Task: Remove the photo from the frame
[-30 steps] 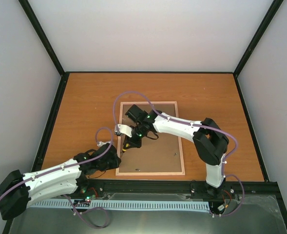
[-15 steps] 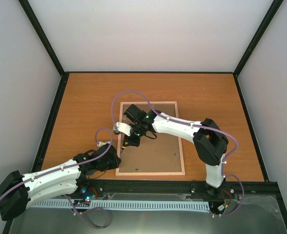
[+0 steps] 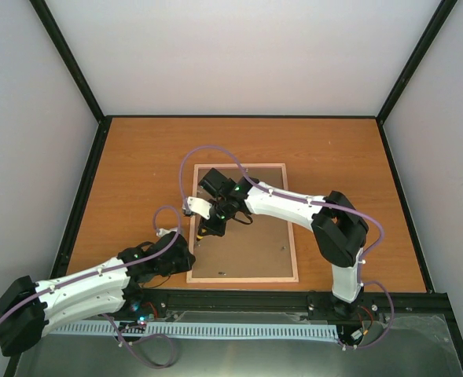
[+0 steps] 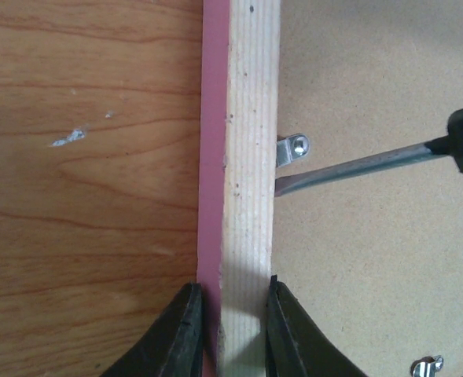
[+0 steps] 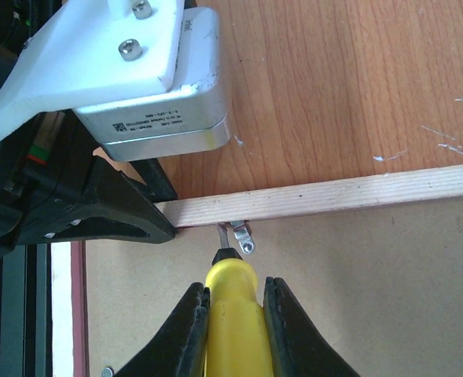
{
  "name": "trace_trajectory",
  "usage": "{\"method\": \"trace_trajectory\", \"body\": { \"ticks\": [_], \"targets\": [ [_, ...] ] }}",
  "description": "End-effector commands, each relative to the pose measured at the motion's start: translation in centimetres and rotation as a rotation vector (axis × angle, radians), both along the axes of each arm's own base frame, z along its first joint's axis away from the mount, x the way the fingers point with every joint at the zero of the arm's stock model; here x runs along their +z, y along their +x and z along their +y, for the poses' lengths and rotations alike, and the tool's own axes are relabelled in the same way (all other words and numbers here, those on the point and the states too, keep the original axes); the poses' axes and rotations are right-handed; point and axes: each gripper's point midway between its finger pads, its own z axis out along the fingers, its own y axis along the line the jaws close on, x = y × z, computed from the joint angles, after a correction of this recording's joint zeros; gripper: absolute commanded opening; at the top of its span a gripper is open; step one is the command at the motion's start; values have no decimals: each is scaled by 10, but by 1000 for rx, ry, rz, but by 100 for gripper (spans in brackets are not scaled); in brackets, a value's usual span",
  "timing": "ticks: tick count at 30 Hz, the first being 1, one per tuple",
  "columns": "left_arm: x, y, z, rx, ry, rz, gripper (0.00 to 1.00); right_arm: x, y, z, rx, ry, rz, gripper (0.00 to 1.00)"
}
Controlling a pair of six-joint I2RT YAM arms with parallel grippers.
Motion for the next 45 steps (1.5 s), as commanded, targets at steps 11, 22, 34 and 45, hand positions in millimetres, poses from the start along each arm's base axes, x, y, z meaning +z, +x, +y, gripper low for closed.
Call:
{"method": "trace_trajectory", "body": {
  "ticks": [11,22,34,45],
  "targets": [
    [-3,2,1,22,-11,-11,1,-19,45,-20,-137,-135,-207,3],
    [-4,1,1,22,-11,-9,1,-12,58,-24,-183,-146,-268,3],
    [-5,1,1,26,-13,-7,1,-4,52,-22,-160,-124,-256,3],
    [-4,3,0,25,-12,-13,1,27,3,-4,10,37,-56,3]
  ]
}}
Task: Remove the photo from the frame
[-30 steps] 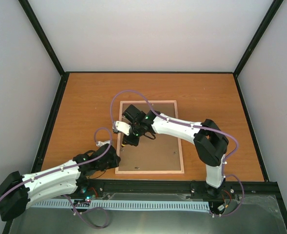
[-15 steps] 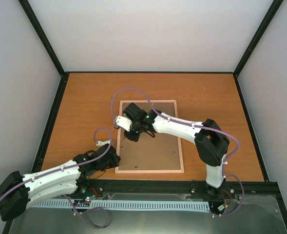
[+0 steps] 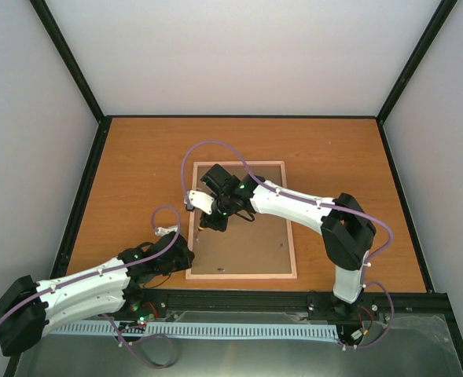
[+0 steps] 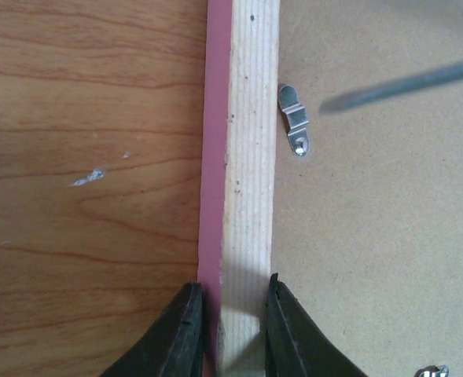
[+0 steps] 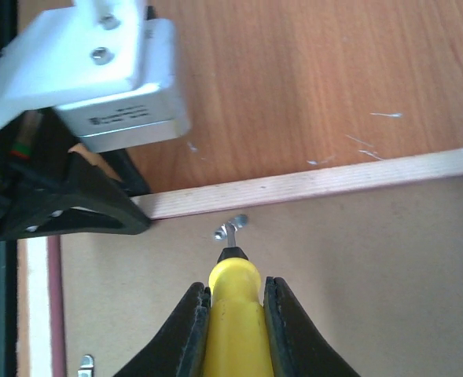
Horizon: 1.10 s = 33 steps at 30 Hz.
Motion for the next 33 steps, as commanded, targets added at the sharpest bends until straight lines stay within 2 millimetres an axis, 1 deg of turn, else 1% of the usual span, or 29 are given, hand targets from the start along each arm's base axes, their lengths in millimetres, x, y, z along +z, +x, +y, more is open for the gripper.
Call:
{"method": "trace_trajectory", "body": {
  "ticks": [1,5,14,19,21,24,27,33],
  "targets": [
    [-4,-5,-2,1,-16,31,1,6,-18,2,63,33,83,3],
    [-5,-6,-3,0,-18,37,1,-1,-18,4,67,26,98,3],
    [-5,-5,-4,-2,-22,33,1,-19,-10,5,39,-17,93,3],
    [-7,-6,-3,-4,-19,36,1,-21,-8,6,25,-22,95,3],
    [-6,-6,-3,-3,-20,35,1,-23,-4,5,5,-33,81,3],
    [-7,-6,-3,-1,-22,34,1,-22,8,3,-37,-55,33,3],
    [-6,-6,-3,-1,-24,30,1,-16,15,-1,-58,-69,-12,3],
    [-5,-5,-3,-3,-19,25,1,-8,9,-7,-43,-65,-7,3]
  ]
}}
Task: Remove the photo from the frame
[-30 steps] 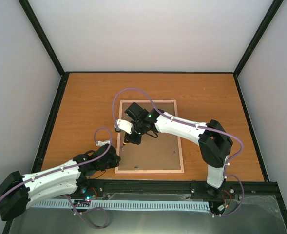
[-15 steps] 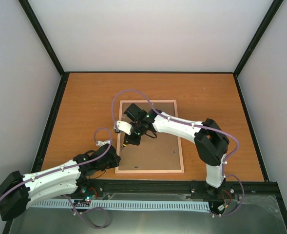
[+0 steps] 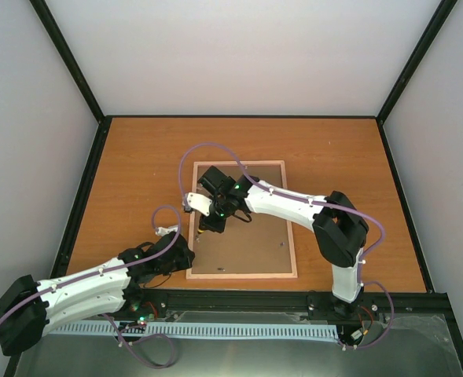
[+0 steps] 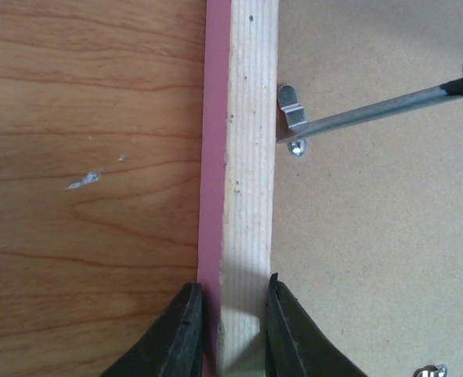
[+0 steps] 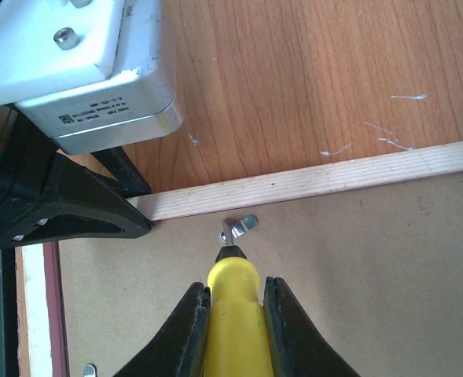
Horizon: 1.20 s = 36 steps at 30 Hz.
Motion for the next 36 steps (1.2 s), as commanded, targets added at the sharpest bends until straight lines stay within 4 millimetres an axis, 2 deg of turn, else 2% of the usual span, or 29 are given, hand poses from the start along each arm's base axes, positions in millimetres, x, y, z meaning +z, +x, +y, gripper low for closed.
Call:
{"method": "trace_trajectory", "body": {
  "ticks": [1,5,8,12,16,20,24,28,32,36],
  "targets": [
    [-5,-5,-2,-4,-14,28,1,5,11,-12,-35,-41,-61,3],
    [-5,-6,-1,-4,-11,31,1,1,16,-20,-58,-78,-86,3],
    [-5,-6,-1,-5,-12,29,1,4,23,-24,-87,-81,-107,3],
    [-5,-6,-2,-5,-12,30,1,14,32,-24,-113,-65,-121,3],
    [-4,-4,-4,-8,-17,29,1,27,30,-22,-97,-37,-113,3],
    [0,-1,-13,-26,-35,25,1,45,35,-35,-111,-16,-150,3],
    [11,6,-28,-30,-66,22,4,60,53,-66,-184,7,-192,3],
    [24,9,-51,-78,-131,31,16,69,72,-115,-289,13,-178,3],
    [31,5,-74,-180,-142,47,36,81,85,-175,-408,38,-133,3],
    [34,18,-67,-185,-5,16,57,85,82,-221,-480,28,-173,3]
  ]
}}
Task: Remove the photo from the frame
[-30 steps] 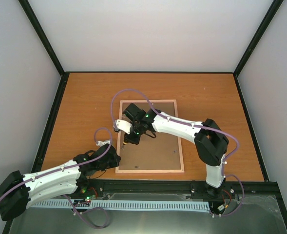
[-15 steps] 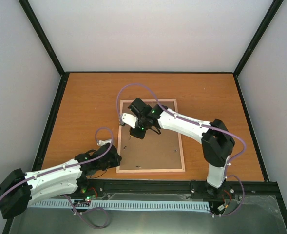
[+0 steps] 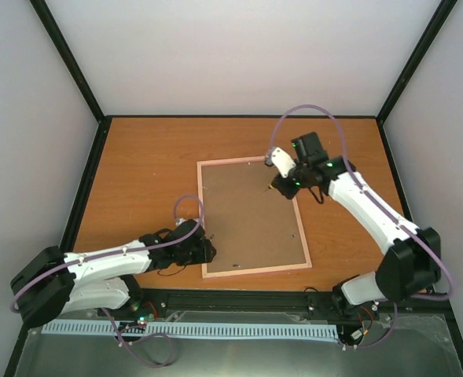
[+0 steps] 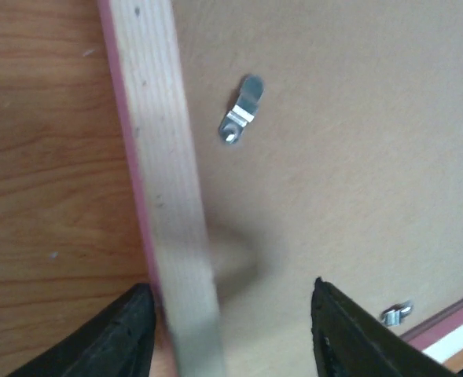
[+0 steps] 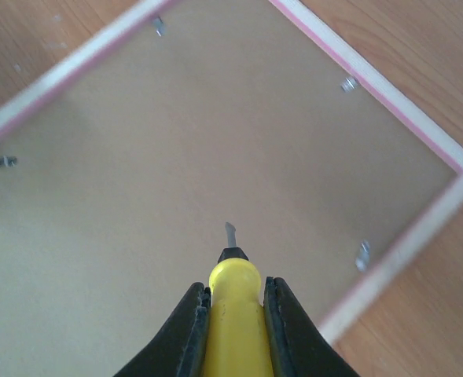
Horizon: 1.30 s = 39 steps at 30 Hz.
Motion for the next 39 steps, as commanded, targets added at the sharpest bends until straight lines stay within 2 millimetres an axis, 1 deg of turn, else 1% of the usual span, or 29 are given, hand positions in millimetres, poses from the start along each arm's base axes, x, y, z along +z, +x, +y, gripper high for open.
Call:
{"method": "trace_trajectory", "body": {
  "ticks": [1,2,3,6,7,8,12,14,16,17,18,20,25,26,28,30,33,35,38,39],
  "targets": [
    [31,22,-15,-55,55,-102,60,3,-23,-36,-5,-16,-12,3],
    [35,32,-9,-35,107,-145,63,6,-29,-42,9,-30,-34,3],
    [47,43,-9,-25,129,-192,66,3,-40,-46,35,-47,-23,3],
    [70,72,-4,-12,191,-315,78,5,-78,-47,190,-45,-8,3],
    [76,85,0,2,202,-344,79,5,-89,-47,233,-42,-5,3],
    [84,102,7,24,205,-369,81,5,-99,-48,275,-40,-2,3],
    [113,157,17,58,161,-484,84,-5,-136,-48,413,-27,64,3],
    [121,183,23,85,123,-493,84,-13,-146,-46,446,-30,105,3],
    [123,208,28,105,116,-482,84,-21,-153,-43,471,-46,140,3],
    [115,218,29,112,131,-454,83,-26,-157,-41,483,-58,152,3],
    [112,228,30,120,143,-435,81,-29,-161,-39,496,-68,158,3],
    [101,242,34,138,169,-386,74,-37,-168,-36,522,-94,168,3],
    [60,256,35,147,202,-271,58,-54,-173,-30,536,-158,139,3],
    [53,255,35,148,209,-249,55,-55,-173,-30,534,-164,137,3],
    [42,252,35,152,212,-215,52,-56,-171,-29,530,-173,134,3],
    [34,242,37,159,206,-188,50,-55,-169,-29,527,-177,125,3],
    [28,223,37,159,176,-168,47,-54,-166,-29,526,-178,103,3],
    [24,209,32,142,149,-162,42,-54,-164,-27,526,-176,92,3],
    [12,190,21,88,105,-132,35,-52,-155,-22,511,-173,75,3],
    [7,186,19,80,104,-115,32,-50,-152,-20,508,-168,67,3]
  ]
}}
